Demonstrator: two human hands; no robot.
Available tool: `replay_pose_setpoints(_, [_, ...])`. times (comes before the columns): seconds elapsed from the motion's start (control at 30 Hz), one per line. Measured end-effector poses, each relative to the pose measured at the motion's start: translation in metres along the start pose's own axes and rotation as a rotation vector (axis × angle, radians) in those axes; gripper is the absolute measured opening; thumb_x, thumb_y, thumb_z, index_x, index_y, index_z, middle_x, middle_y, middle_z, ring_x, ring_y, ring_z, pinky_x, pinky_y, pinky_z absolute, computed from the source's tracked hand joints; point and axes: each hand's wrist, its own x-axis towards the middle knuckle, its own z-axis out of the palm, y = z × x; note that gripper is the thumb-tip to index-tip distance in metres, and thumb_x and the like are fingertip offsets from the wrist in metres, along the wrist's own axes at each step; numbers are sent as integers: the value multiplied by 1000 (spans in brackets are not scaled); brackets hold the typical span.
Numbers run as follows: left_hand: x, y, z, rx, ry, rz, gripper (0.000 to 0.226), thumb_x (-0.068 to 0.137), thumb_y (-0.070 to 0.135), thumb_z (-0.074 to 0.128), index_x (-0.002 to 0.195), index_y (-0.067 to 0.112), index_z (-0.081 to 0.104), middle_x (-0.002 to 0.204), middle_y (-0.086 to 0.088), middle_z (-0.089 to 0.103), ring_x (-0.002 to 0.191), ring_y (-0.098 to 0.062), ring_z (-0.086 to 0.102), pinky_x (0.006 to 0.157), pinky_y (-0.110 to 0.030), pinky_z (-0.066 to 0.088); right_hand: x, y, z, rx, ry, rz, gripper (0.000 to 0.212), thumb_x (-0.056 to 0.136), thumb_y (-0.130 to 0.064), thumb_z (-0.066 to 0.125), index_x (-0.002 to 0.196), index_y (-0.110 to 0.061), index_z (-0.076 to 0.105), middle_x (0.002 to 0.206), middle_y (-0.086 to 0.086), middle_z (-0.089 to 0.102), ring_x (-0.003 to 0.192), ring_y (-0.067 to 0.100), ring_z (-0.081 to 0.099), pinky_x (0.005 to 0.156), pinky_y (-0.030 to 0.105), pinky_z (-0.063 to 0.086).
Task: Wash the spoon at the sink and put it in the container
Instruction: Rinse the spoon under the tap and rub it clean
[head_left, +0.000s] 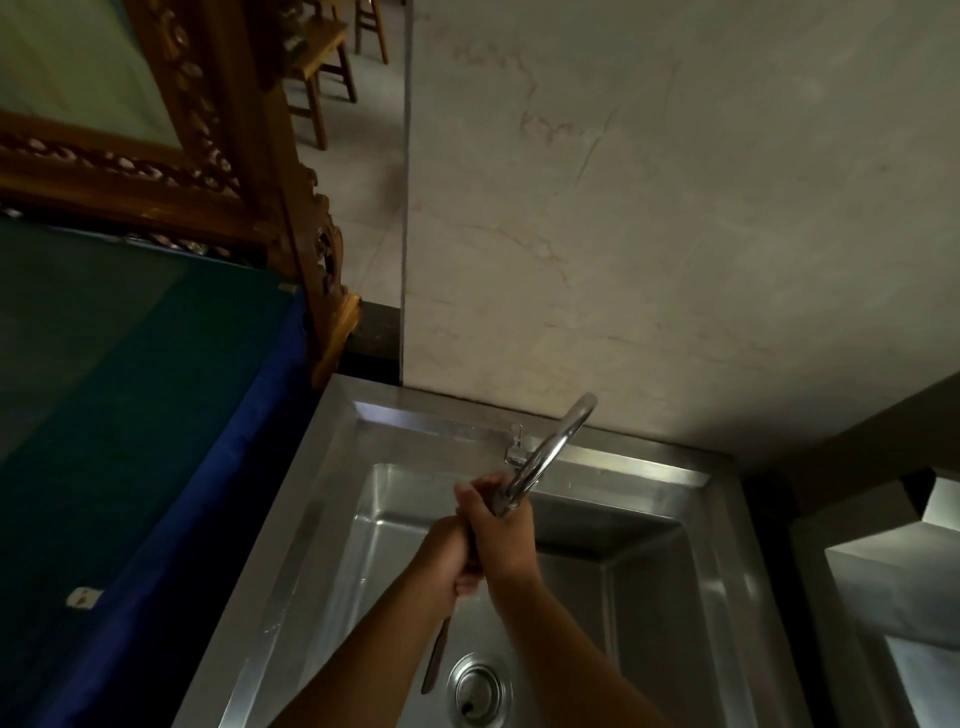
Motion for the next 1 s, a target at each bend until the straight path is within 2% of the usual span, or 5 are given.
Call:
replay_pose_setpoints(0.2, [1, 12, 9, -115, -138, -6, 35, 99, 38, 40, 76, 21, 61, 66, 0, 57, 56, -14, 53, 51, -27, 42, 7, -12, -16, -35, -100, -116, 27, 85, -23, 71, 108, -22, 58, 101, 15, 67, 91, 21, 69, 77, 30, 59])
replay_pose_setpoints(0.33, [5, 19, 2, -163, -311, -68, 42, 93, 42, 44, 63, 17, 58, 44, 3, 42, 34, -10, 35, 34, -22, 28, 6, -17, -31, 39, -194, -89, 30, 87, -25, 69, 106, -4, 59, 88, 23, 68, 83, 34, 70, 69, 39, 60])
replay_pose_setpoints(0.6, [-2, -6, -5, -207, -457, 16, 59, 79, 74, 47, 58, 20, 52, 43, 7, 30, 35, -7, 26, 38, -22, 20, 4, -17, -34, 119, -214, -68, 28, 88, -20, 66, 107, 1, 61, 92, 23, 71, 76, 30, 69, 62, 31, 56])
replay_pose_setpoints(0.7, [-6, -21, -17, -213, -478, 98, 53, 87, 68, 46, 65, 20, 54, 47, 7, 29, 38, -8, 25, 39, -22, 22, 2, -18, -29, 171, -232, -61, 28, 90, -13, 63, 108, 8, 58, 99, 25, 71, 92, 32, 71, 68, 31, 56])
replay_pose_setpoints(1.0, [-20, -36, -31, -129, -451, 248, 32, 88, 40, 59, 92, 9, 52, 57, 1, 46, 40, -9, 32, 42, -23, 26, 1, -23, -21, 358, -239, 85, 20, 93, -6, 55, 112, -7, 50, 80, 8, 60, 66, 20, 61, 44, 26, 33])
